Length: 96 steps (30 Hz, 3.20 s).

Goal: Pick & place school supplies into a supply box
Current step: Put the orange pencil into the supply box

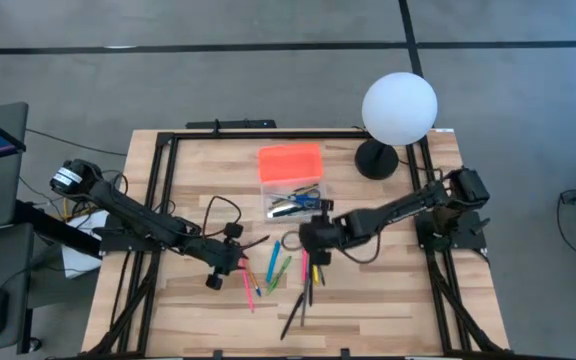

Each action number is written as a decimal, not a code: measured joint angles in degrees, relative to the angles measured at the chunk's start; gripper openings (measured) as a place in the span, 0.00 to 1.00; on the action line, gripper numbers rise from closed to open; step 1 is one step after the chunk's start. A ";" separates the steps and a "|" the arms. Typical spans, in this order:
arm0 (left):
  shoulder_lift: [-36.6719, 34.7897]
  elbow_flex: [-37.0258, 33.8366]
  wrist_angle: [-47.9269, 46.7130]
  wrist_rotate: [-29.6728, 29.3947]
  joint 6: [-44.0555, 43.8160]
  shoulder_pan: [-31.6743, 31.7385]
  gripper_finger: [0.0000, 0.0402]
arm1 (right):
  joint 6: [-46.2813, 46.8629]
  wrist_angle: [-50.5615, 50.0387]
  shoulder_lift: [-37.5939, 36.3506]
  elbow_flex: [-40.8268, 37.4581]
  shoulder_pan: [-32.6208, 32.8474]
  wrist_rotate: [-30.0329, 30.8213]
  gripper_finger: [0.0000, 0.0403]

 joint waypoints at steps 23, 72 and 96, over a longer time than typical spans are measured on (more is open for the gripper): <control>25.13 14.76 2.84 11.76 11.89 -0.13 0.30 | 18.60 -7.35 -0.04 0.00 21.27 12.69 0.22; 30.05 20.69 -6.06 16.33 12.89 0.20 0.23 | 34.58 -8.59 -0.04 -5.44 27.64 19.59 0.22; 30.12 20.56 -7.19 14.55 12.96 1.18 0.13 | 34.42 -8.11 -0.02 -5.44 27.64 19.54 0.22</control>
